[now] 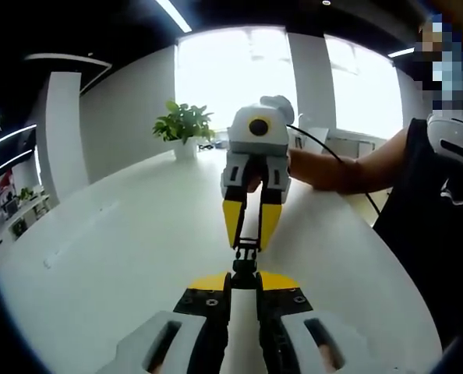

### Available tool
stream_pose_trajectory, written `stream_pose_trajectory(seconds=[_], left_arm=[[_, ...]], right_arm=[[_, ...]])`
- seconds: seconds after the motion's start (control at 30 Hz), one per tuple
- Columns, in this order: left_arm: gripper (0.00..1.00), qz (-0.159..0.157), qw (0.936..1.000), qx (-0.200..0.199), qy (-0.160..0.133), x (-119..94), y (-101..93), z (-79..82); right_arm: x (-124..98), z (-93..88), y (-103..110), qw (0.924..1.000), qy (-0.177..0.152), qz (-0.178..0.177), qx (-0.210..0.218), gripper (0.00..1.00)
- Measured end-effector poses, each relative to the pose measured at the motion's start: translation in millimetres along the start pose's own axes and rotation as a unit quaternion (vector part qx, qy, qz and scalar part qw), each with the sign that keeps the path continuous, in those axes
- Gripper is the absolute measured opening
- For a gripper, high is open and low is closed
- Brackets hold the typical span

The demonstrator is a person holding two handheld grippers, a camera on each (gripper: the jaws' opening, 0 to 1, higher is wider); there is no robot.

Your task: Snap the two parts of the plastic buckle together until the buckle closes and remains connected.

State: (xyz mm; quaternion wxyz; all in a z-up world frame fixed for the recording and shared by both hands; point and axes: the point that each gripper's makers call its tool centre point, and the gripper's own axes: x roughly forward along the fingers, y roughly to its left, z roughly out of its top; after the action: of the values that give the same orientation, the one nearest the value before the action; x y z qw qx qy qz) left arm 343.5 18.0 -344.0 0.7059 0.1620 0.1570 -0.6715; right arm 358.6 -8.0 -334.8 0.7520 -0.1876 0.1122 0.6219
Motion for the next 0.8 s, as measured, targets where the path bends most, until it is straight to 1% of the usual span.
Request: stream_pose_trajectory(seconds=[0.23, 0.8], left_arm=[[0.11, -0.001, 1.0000, 0.001, 0.000, 0.6, -3.2, -0.2], [0.11, -0.004, 1.0000, 0.000, 0.000, 1.9, 0.6, -0.7]], right_arm=[[0.1, -0.2, -0.1, 1.0000, 0.000, 0.000, 0.000, 0.11], [2.0, -1.6, 1.2, 1.0000, 0.003, 0.002, 0.001, 0.11]])
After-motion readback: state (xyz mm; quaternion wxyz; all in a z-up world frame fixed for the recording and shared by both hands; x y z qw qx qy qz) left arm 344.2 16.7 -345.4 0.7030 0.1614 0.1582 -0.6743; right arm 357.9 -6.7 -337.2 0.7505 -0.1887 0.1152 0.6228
